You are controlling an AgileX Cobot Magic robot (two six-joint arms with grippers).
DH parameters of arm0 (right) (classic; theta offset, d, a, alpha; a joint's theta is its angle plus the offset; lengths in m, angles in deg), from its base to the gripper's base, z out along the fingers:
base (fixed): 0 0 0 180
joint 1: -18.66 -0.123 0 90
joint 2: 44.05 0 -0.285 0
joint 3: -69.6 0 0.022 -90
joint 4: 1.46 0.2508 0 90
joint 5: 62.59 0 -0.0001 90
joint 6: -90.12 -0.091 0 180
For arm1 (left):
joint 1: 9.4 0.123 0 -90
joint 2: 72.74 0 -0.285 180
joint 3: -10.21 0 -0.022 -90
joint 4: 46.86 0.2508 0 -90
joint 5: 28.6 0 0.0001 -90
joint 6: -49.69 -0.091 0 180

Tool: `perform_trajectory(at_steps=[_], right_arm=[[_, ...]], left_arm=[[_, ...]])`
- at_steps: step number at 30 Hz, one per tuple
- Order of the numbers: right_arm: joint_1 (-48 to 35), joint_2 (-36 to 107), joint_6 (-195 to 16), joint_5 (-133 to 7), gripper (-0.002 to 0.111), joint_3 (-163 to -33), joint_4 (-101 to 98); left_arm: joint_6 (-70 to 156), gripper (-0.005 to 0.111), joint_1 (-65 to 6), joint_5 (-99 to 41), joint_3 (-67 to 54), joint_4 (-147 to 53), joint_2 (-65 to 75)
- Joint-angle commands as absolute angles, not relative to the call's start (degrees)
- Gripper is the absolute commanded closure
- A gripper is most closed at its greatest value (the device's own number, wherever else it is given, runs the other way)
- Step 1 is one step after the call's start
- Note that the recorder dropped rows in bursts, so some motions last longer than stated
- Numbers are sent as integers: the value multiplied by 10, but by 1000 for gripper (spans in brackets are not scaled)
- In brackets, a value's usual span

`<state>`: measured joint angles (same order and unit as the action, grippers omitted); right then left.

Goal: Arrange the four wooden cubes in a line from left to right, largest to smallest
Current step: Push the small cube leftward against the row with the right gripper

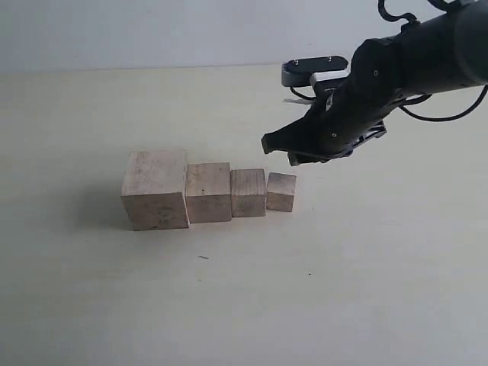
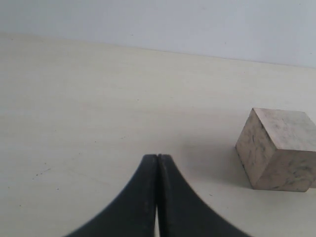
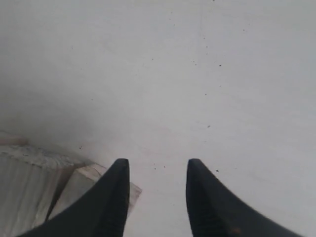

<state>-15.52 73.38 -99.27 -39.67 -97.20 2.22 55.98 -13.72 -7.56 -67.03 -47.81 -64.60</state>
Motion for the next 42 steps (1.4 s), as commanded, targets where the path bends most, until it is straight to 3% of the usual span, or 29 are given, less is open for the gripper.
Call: perform_trajectory(at_steps=[1,6,24,42], right_arm=[[-153,725,-1038,-363,72,-976,-7],[-153,727,-1094,-299,72,-976,-30],[-157,751,-1093,-324,72,-976,-30],[-160,757,-936,-357,72,-976,91]], left_arm=[[560,107,-142,-80,-670,-477,-650],[560,107,-142,-80,-670,-477,-650],[560,107,-142,-80,-670,-477,-650],[560,107,-142,-80,-670,-477,-650]])
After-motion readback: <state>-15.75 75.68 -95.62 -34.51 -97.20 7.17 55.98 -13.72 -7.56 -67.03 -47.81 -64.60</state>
